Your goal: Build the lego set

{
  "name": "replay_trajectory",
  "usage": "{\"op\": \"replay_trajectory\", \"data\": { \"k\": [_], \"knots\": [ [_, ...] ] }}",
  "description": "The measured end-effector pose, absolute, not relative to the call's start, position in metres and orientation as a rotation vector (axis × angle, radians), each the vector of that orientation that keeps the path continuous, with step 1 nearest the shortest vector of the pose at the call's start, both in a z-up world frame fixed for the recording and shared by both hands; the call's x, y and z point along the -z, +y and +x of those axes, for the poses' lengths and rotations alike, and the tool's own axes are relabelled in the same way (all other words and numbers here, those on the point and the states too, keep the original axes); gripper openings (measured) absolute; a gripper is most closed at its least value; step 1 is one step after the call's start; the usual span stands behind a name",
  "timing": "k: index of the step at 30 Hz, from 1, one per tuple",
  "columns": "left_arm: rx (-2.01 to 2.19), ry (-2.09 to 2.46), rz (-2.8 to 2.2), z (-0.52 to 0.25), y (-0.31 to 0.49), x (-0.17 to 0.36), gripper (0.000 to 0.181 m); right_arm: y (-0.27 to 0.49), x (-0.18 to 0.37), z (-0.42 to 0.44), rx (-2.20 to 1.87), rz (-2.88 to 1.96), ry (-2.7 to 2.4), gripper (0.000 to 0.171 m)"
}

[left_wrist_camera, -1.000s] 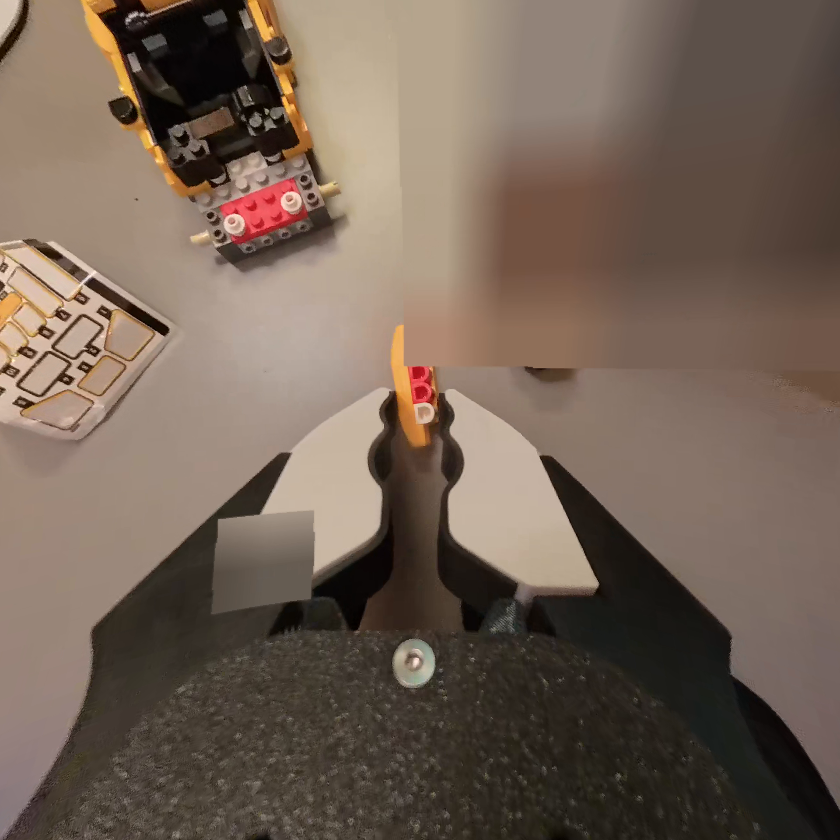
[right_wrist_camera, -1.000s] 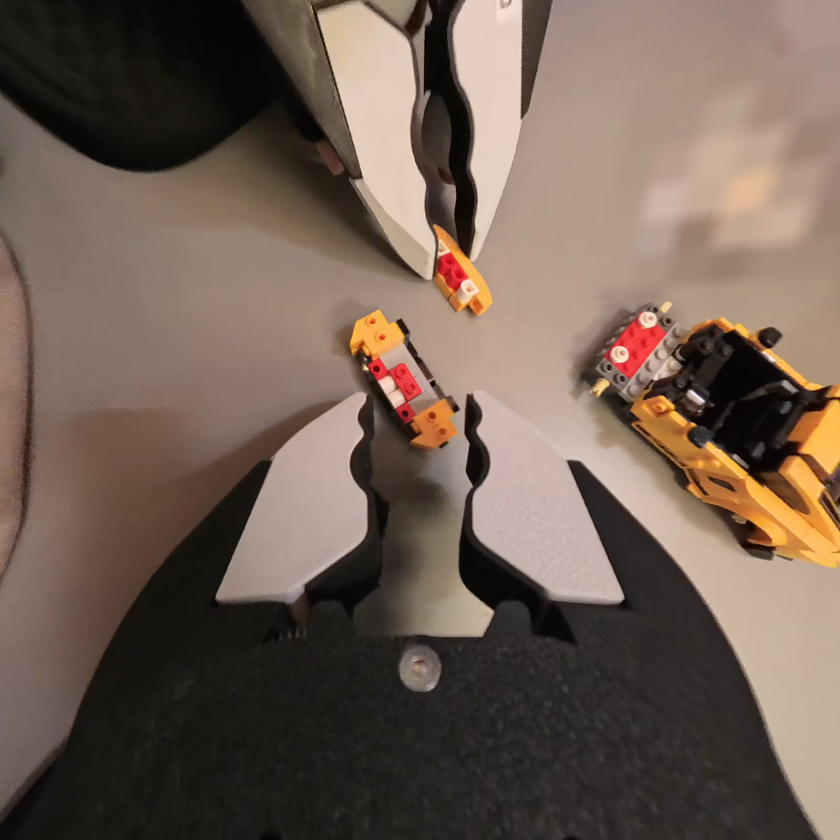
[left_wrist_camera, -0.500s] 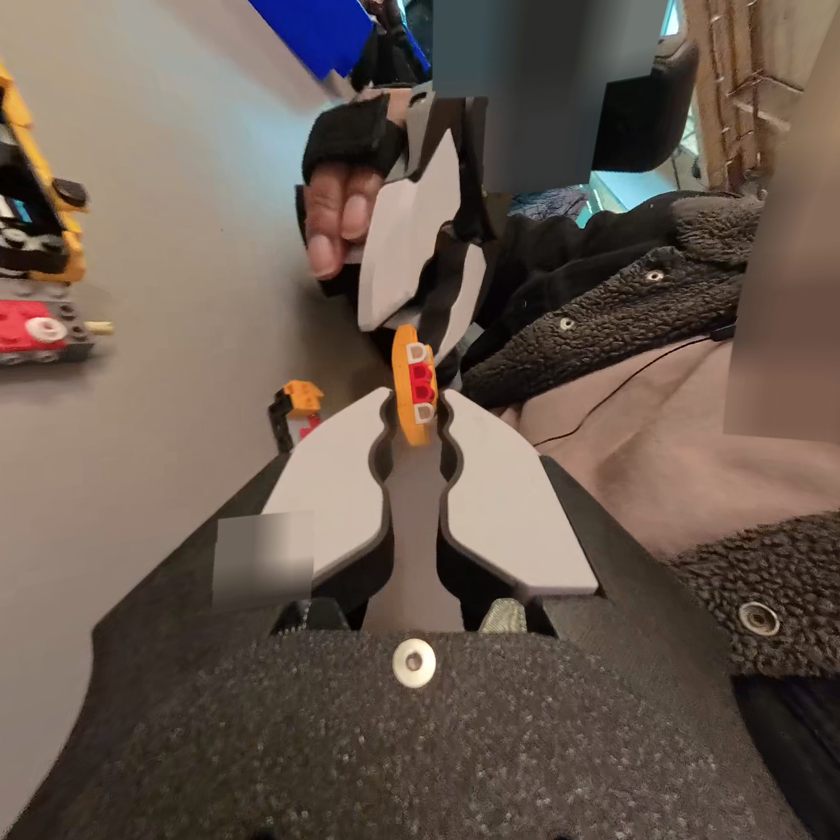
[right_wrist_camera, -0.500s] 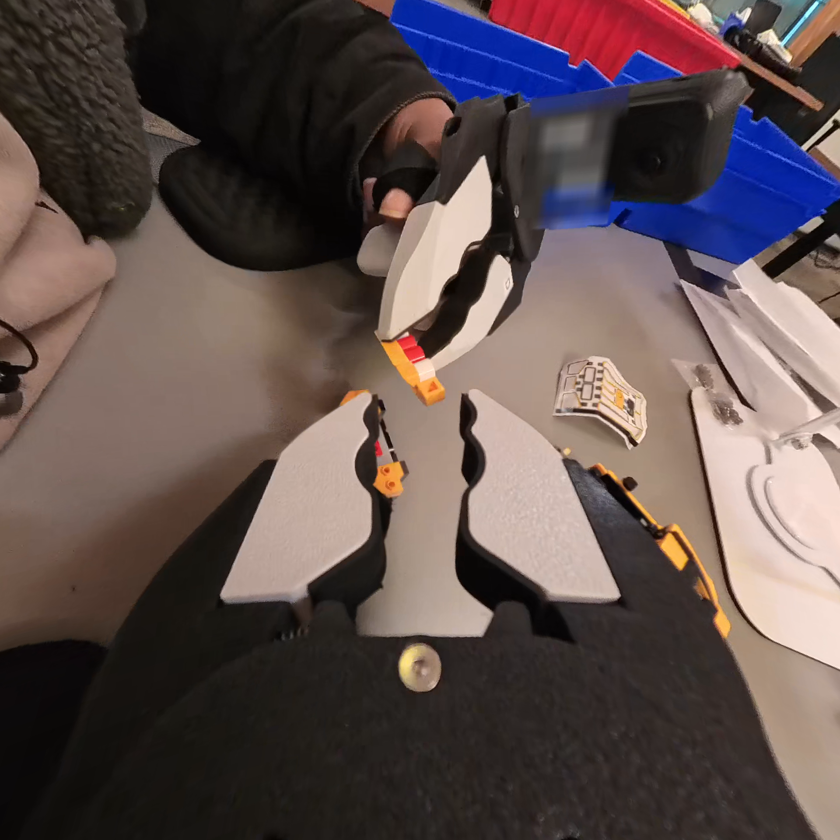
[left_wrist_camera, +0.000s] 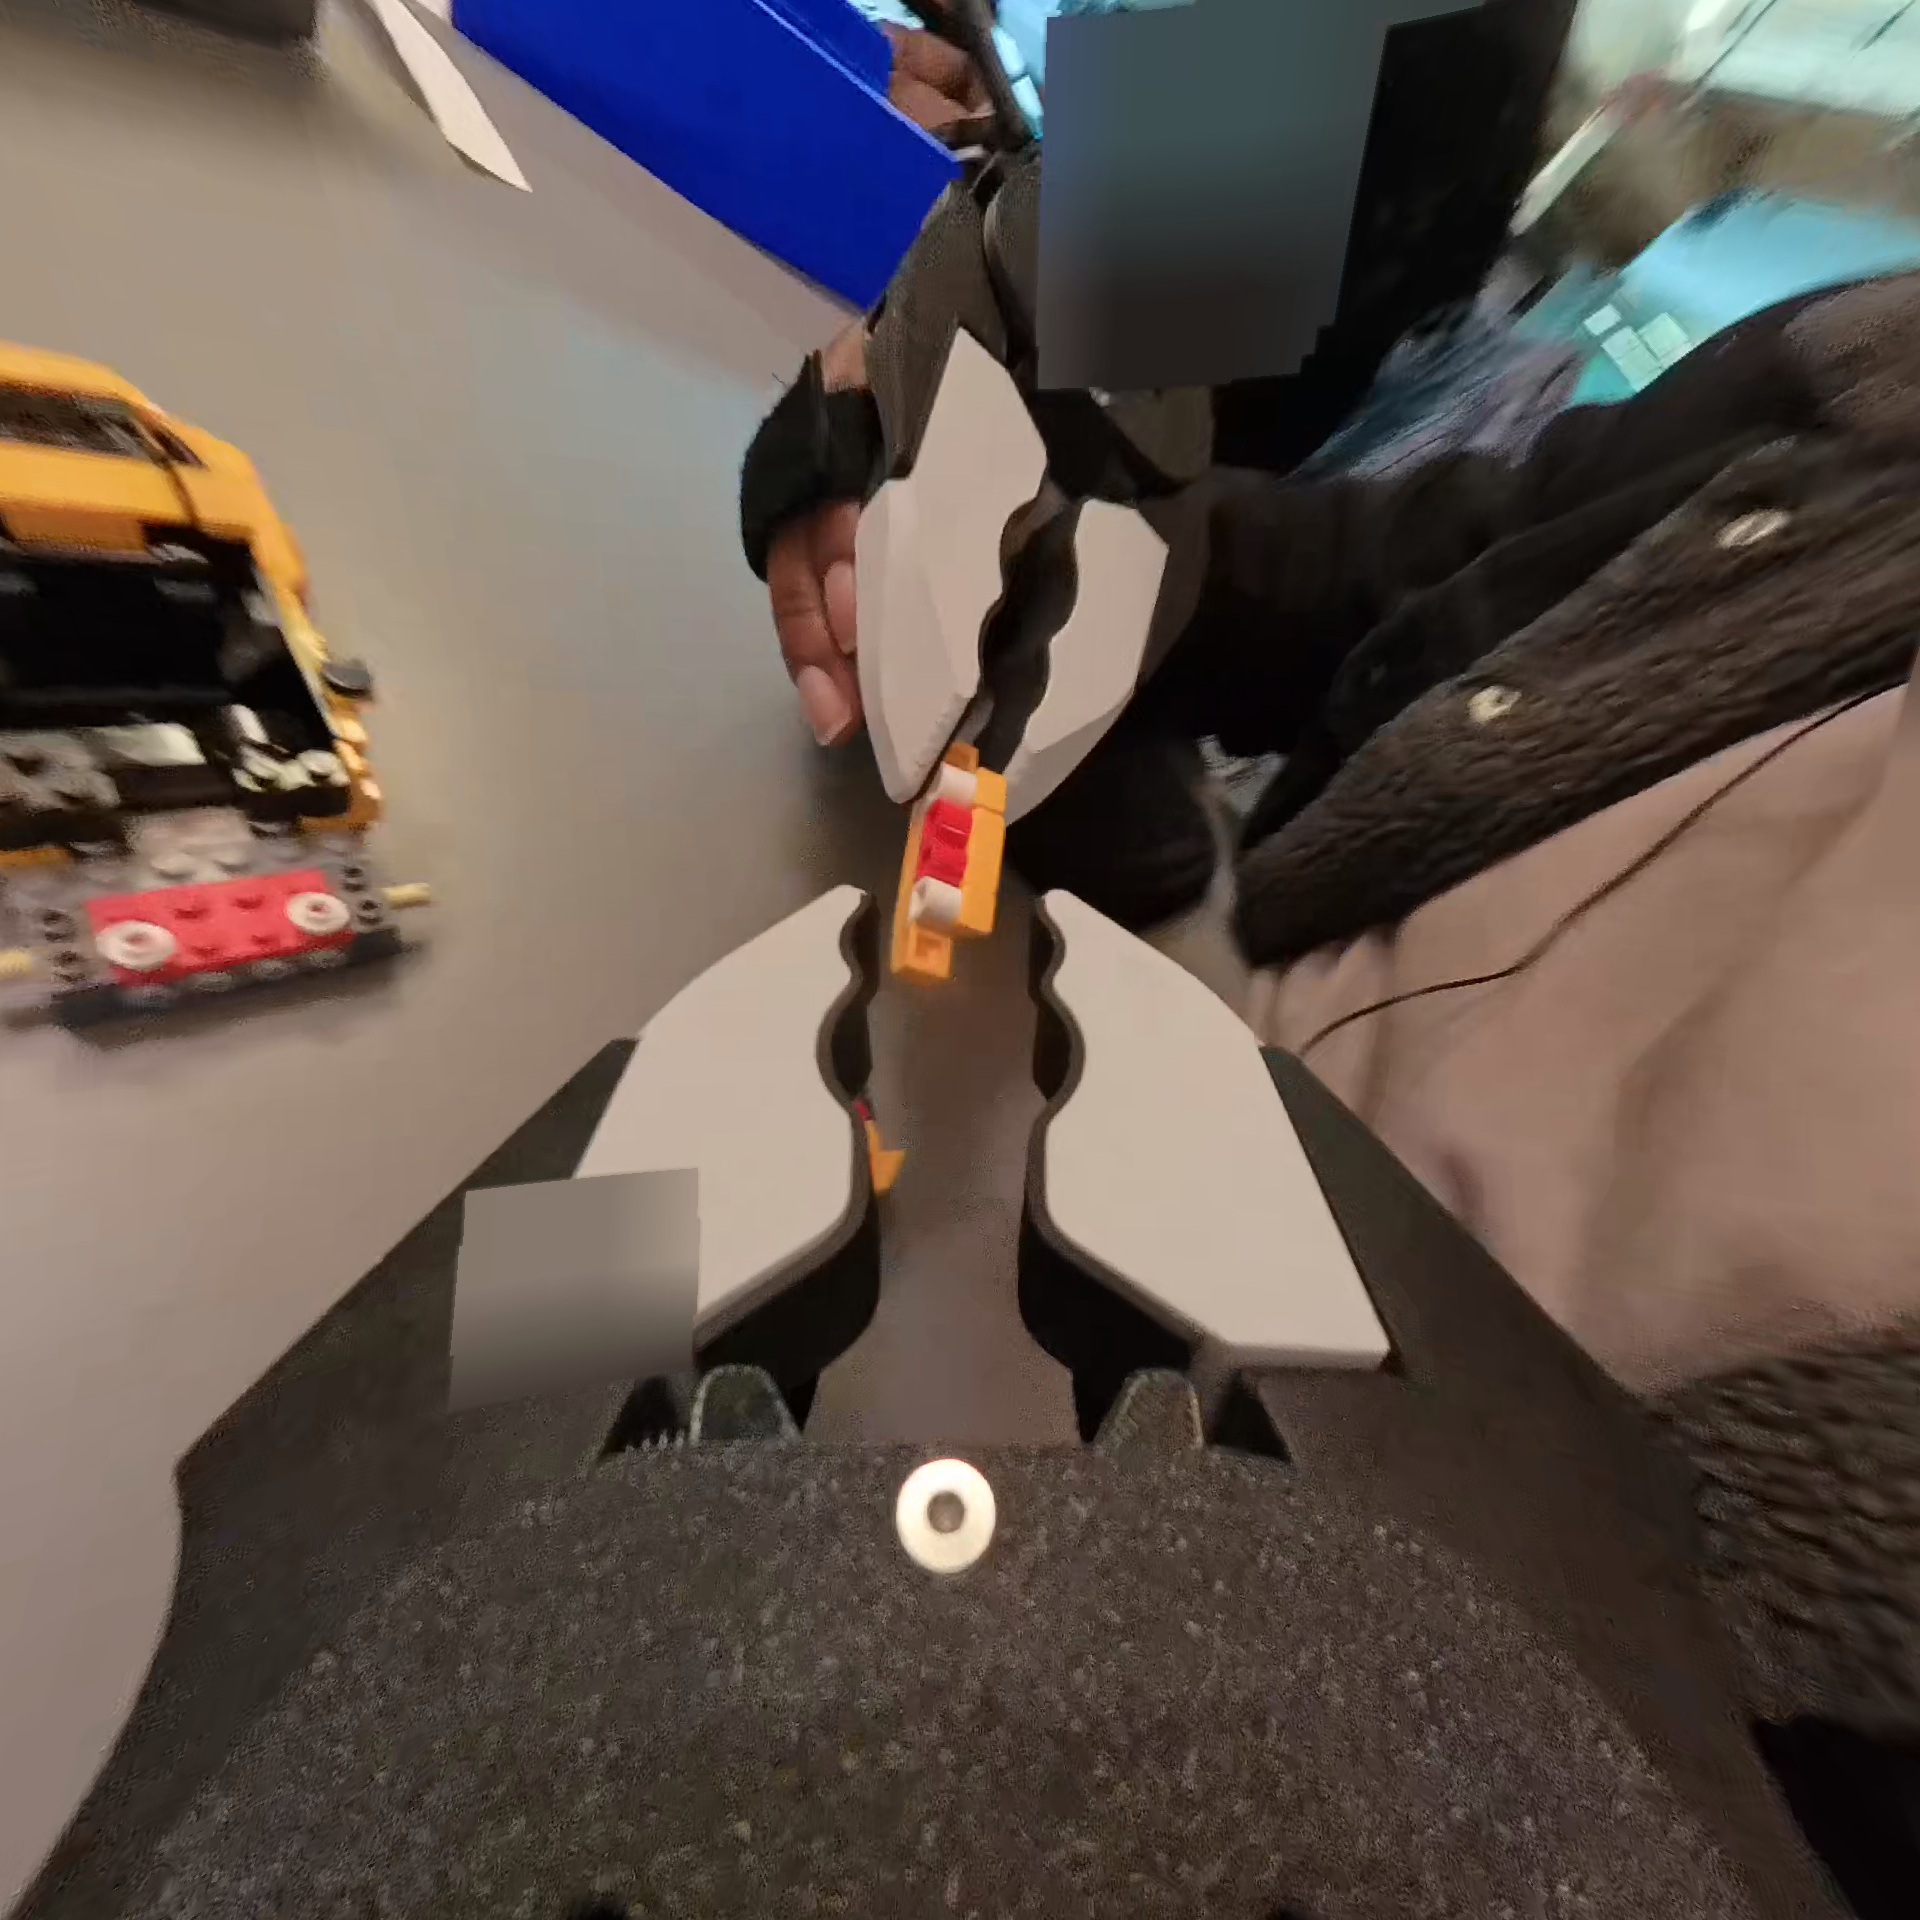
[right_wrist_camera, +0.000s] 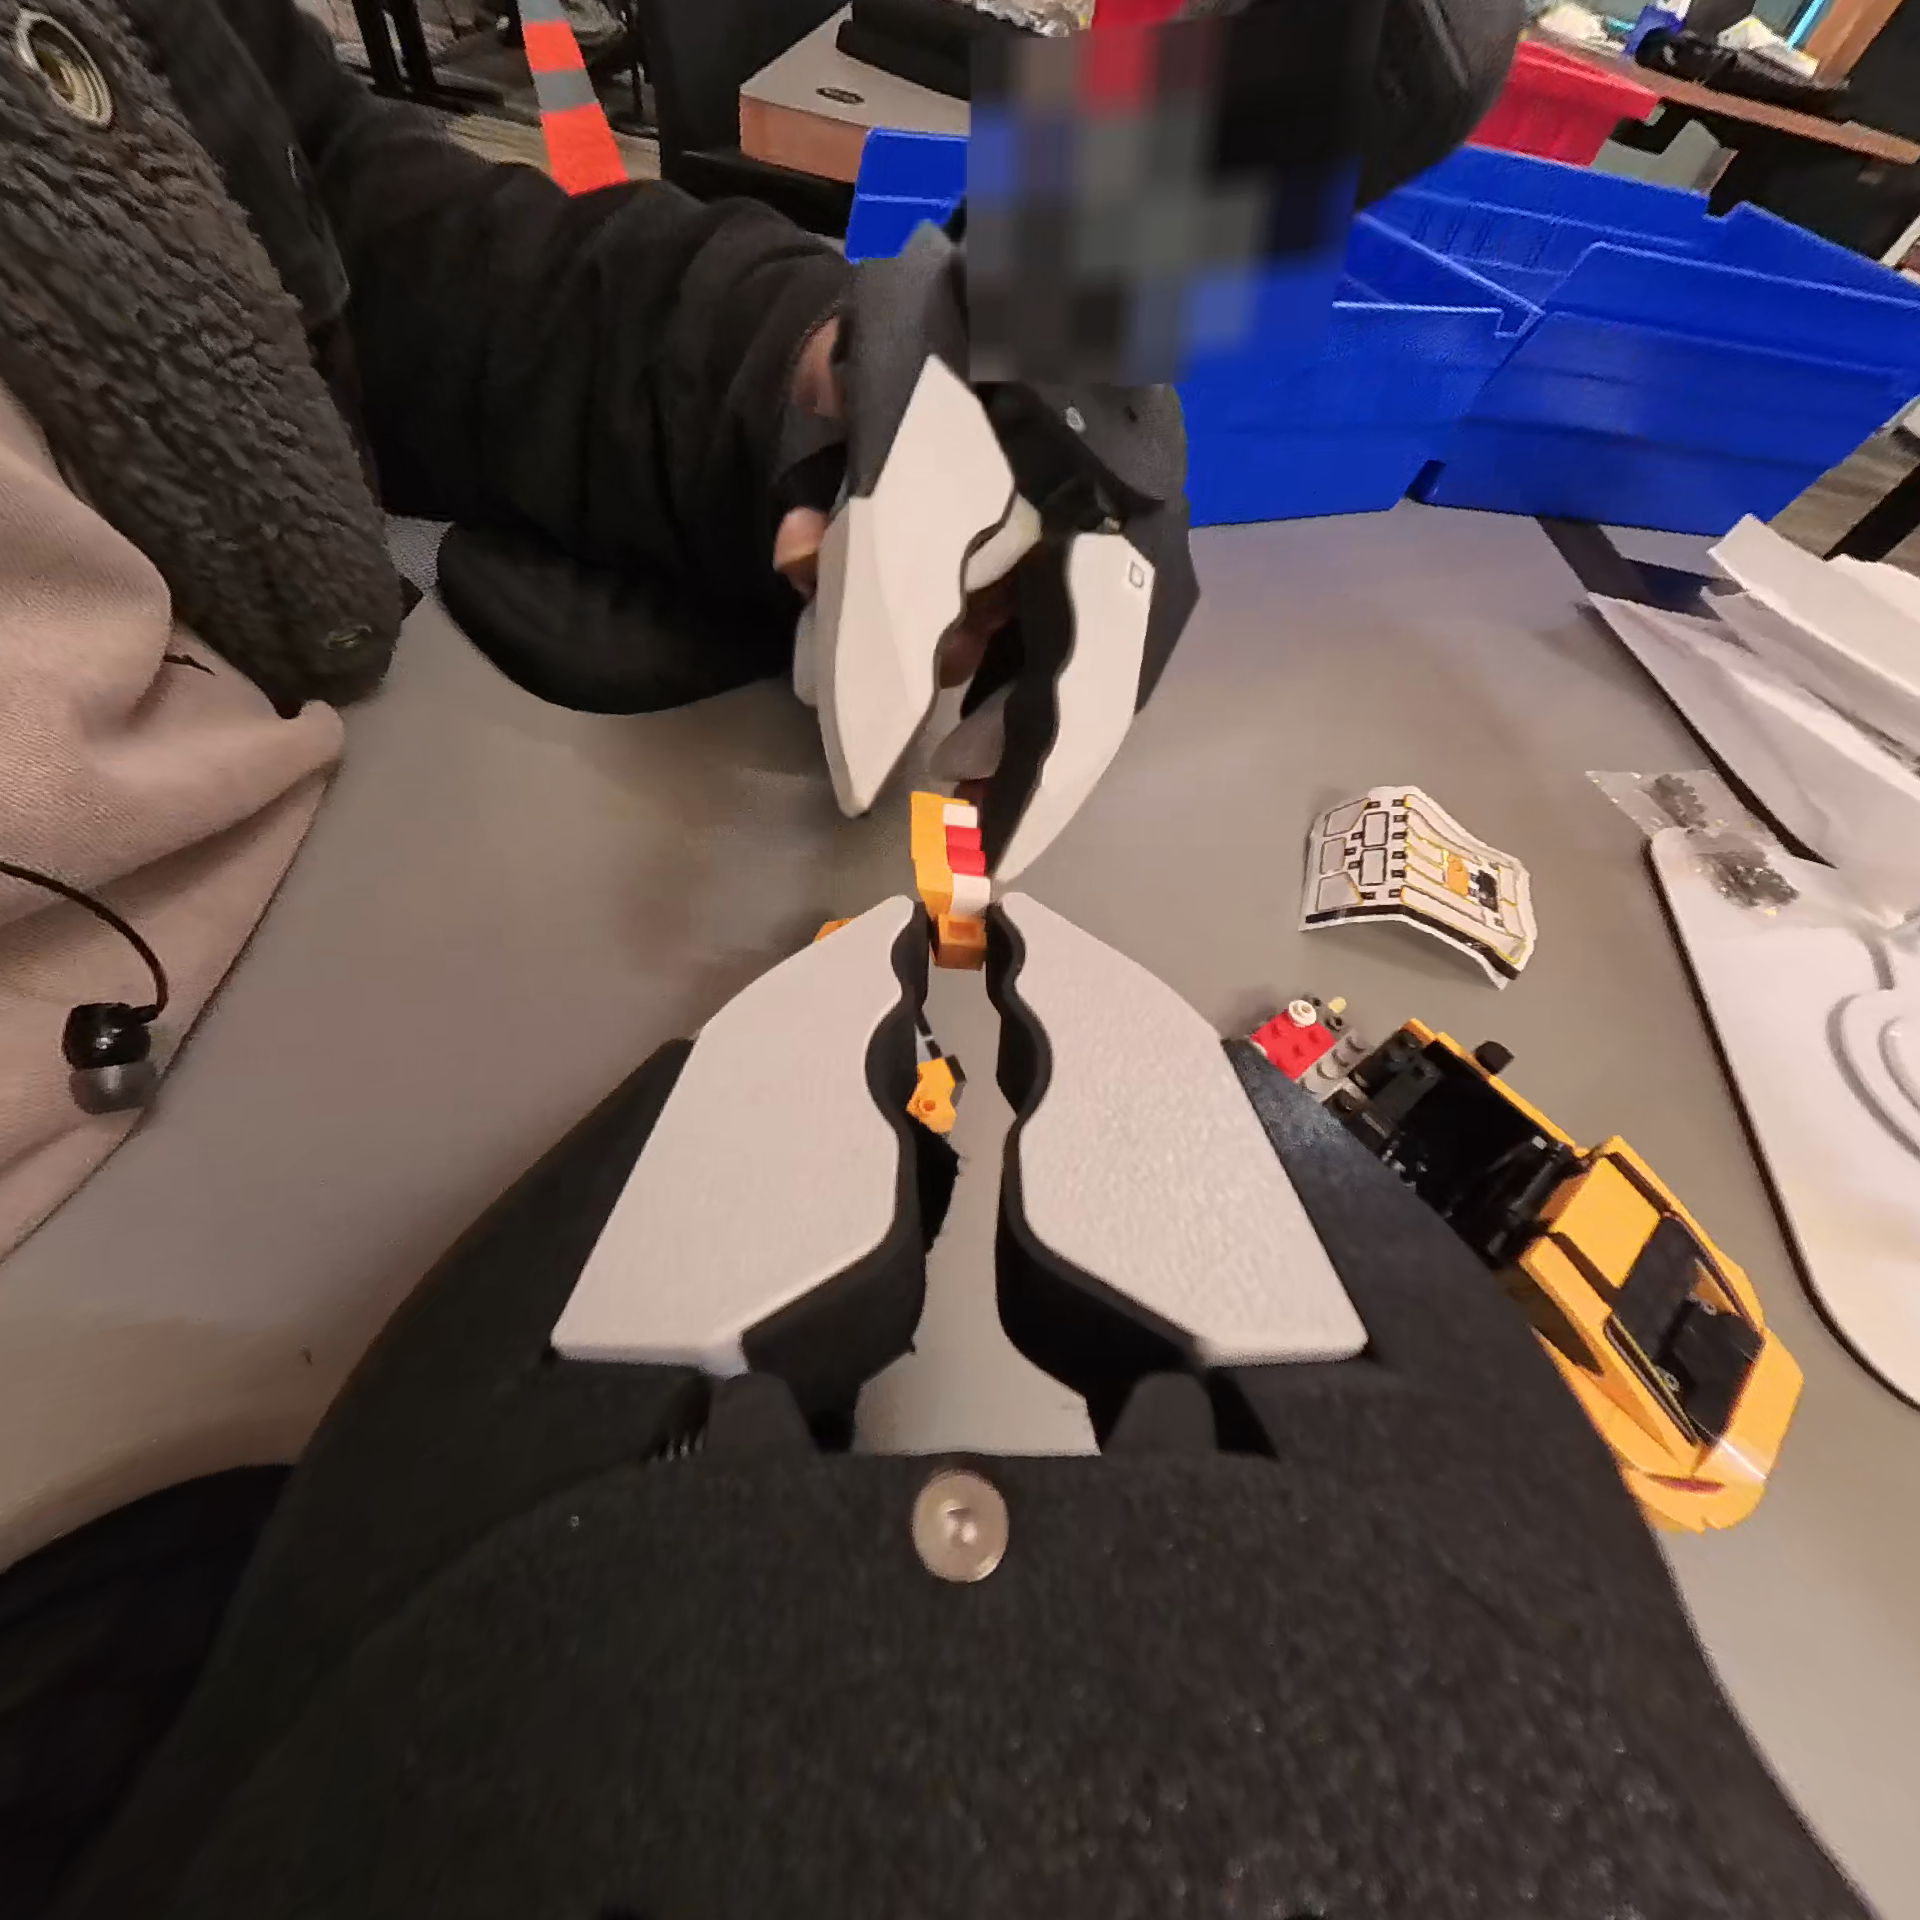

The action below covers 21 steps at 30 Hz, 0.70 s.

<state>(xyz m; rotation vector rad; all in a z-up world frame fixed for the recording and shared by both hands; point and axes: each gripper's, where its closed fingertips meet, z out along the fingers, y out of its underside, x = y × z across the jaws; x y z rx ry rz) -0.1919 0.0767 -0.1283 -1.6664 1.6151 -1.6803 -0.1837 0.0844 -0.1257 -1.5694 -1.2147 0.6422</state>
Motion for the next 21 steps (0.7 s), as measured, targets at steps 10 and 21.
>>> {"op": "replay_trajectory", "data": {
  "k": [10, 21],
  "knots": [
    [1.246, 1.778, -1.447, -0.188, 0.072, 0.136, 0.014, 0.081, 0.128, -0.189, -0.659, -1.559, -1.228, 0.011],
    [1.162, 1.773, -1.457, -0.188, 0.08, 0.143, 0.013, 0.089, 0.133, -0.192, -0.586, -1.554, -1.228, 0.012]
  ]
}}
